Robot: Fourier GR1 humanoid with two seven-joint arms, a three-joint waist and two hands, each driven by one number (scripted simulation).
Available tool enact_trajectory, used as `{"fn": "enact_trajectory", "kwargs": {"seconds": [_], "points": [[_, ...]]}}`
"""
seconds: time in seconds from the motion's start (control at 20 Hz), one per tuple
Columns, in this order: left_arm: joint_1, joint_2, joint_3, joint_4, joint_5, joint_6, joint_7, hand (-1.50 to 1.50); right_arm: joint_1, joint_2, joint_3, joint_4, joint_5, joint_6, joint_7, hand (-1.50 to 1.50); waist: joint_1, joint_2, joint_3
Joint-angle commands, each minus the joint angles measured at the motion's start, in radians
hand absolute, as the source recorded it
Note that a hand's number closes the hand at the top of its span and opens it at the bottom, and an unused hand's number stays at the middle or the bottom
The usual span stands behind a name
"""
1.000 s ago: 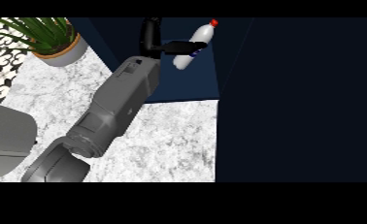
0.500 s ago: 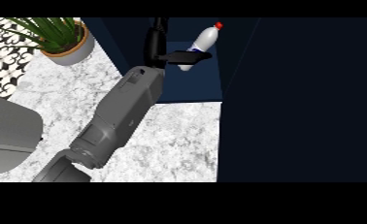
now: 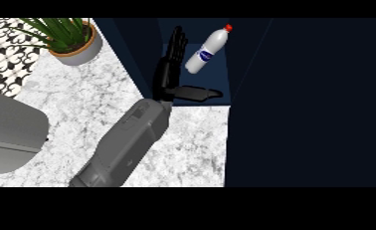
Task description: Pick up the bottled water, place it into the cabinet and close the cabinet
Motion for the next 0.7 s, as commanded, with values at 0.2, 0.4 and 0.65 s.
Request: {"fn": "enact_trajectory", "kwargs": {"seconds": [0.2,0.4,0.65], "points": [[0.268,0.015,-0.120,-0.359,-0.047,-0.002,0.019,-1.50,0.075,0.002,0.060,-0.114,0.052,-0.020,0.013,-1.50,0.013,-0.001,0.000],[0.352,0.063,-0.169,-0.541,-0.054,0.004,0.108,-1.50,0.087,-0.027,0.105,-0.131,0.123,-0.006,0.009,-1.50,0.012,-0.001,0.000],[0.480,0.167,-0.182,-0.705,-0.023,-0.049,0.173,1.50,0.062,-0.142,0.035,-0.143,0.106,0.092,-0.006,1.50,0.015,0.000,0.000]]}}
